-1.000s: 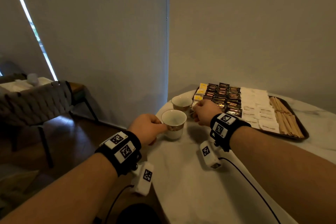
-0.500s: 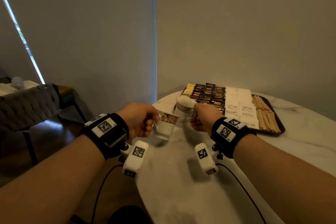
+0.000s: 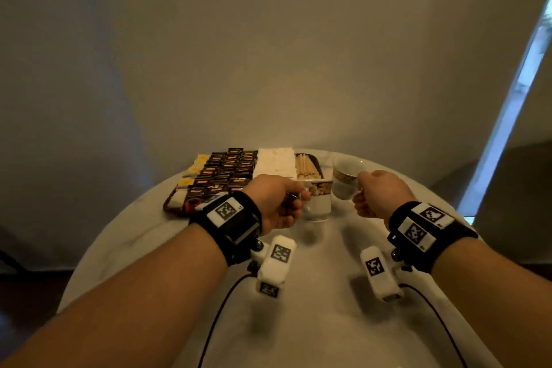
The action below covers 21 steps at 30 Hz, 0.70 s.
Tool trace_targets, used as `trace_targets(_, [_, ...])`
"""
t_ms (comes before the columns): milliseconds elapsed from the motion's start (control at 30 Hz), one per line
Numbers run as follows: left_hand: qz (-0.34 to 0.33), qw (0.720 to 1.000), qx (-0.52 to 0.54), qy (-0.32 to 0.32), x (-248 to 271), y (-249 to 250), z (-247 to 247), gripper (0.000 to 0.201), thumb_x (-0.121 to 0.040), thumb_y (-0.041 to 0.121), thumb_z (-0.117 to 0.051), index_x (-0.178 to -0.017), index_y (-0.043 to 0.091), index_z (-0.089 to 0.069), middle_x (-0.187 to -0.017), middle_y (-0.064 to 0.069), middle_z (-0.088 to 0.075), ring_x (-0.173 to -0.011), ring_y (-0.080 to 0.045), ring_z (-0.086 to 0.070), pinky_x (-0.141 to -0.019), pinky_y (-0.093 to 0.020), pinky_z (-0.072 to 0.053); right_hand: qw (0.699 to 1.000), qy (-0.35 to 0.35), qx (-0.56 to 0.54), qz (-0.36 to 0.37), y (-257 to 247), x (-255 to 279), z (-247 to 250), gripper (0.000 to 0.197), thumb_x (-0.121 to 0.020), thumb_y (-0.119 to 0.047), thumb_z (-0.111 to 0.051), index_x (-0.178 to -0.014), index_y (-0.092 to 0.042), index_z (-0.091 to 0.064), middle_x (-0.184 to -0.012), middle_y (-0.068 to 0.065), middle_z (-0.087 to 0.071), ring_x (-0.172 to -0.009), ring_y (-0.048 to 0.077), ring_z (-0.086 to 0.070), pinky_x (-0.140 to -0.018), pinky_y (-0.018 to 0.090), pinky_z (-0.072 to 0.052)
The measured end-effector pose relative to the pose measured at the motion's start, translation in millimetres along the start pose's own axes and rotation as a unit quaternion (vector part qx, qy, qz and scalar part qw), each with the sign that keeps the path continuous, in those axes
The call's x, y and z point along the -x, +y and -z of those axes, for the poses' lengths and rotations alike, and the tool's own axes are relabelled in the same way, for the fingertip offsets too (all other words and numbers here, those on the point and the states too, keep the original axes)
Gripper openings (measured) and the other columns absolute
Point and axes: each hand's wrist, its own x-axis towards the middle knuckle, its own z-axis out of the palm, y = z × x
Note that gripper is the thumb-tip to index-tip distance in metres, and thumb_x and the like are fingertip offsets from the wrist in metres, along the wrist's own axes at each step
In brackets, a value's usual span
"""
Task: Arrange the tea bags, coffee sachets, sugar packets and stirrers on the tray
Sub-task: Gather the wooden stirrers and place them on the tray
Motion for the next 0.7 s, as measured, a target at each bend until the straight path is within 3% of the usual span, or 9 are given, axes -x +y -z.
trace_targets(133, [-0.013, 1.000, 0.017, -0.006, -31.9, 6.4, -61.2, 0.024, -0.102, 0.018, -0.053, -0.085, 0.009, -0.067, -0.056, 0.000, -0.054, -0.050, -0.014, -0.054, -0.049, -0.022, -0.044, 1.000, 0.026, -0.001, -0.017, 14.5, -26.3, 36.7, 0.025, -0.099, -0.021, -0.047, -0.106, -0.003, -0.063, -0.085, 0.021, -0.069, -0.073, 0.034, -0.068, -0.076, 0.047, -0.064])
trace_targets(200, [-0.018, 1.000, 0.017, 0.003, -49.2, 9.0, -82.4, 0.024, -0.102, 0.017, -0.053, -0.085, 0.008, -0.066, -0.055, -0.001, -0.056, -0.050, -0.015, -0.056, -0.047, -0.022, -0.045, 0.999, 0.031, 0.001, -0.019, 18.9, -39.3, 47.0, 0.023, -0.098, -0.020, -0.048, -0.104, -0.003, -0.062, -0.083, 0.021, -0.069, -0.071, 0.034, -0.068, -0.072, 0.045, -0.064])
trace_targets(333, [0.001, 0.999, 0.033, 0.020, -76.7, 15.5, -112.6, 0.027, -0.105, 0.016, -0.051, -0.082, 0.008, -0.062, -0.064, -0.005, -0.058, -0.057, -0.018, -0.058, -0.044, -0.021, -0.048, 1.000, 0.024, 0.009, -0.019, 25.8, -68.1, 57.8, 0.024, -0.101, -0.023, -0.051, -0.089, -0.003, -0.058, -0.076, 0.016, -0.066, -0.067, 0.031, -0.065, -0.070, 0.043, -0.059])
trace_targets(400, [0.018, 0.999, 0.036, 0.026, -87.1, 18.4, -123.6, 0.032, -0.107, 0.016, -0.047, -0.078, 0.009, -0.057, -0.068, -0.006, -0.055, -0.059, -0.017, -0.055, -0.049, -0.021, -0.047, 0.999, 0.022, 0.015, -0.022, 29.1, -81.4, 60.5, 0.027, -0.101, -0.024, -0.051, -0.082, -0.006, -0.057, -0.074, 0.015, -0.064, -0.067, 0.031, -0.064, -0.071, 0.045, -0.059])
trace_targets(567, [0.040, 0.998, 0.024, 0.034, -112.2, 22.1, -140.1, 0.038, -0.108, 0.011, -0.039, -0.070, 0.012, -0.043, -0.070, -0.005, -0.040, -0.061, -0.016, -0.038, -0.055, -0.022, -0.031, 0.998, 0.022, 0.056, -0.016, 42.6, -107.4, 64.0, 0.029, -0.098, -0.029, -0.051, -0.077, -0.010, -0.057, -0.093, 0.026, -0.073, -0.077, 0.037, -0.070, -0.081, 0.055, -0.062])
trace_targets(700, [0.046, 0.998, 0.028, 0.025, -131.4, 24.1, -143.9, 0.037, -0.109, 0.010, -0.039, -0.072, 0.009, -0.043, -0.071, -0.007, -0.043, -0.060, -0.017, -0.042, -0.056, -0.024, -0.034, 0.997, 0.014, 0.077, -0.008, 44.9, -118.9, 64.6, 0.028, -0.099, -0.029, -0.050, -0.080, -0.011, -0.058, -0.093, 0.024, -0.073, -0.085, 0.041, -0.074, -0.080, 0.056, -0.062])
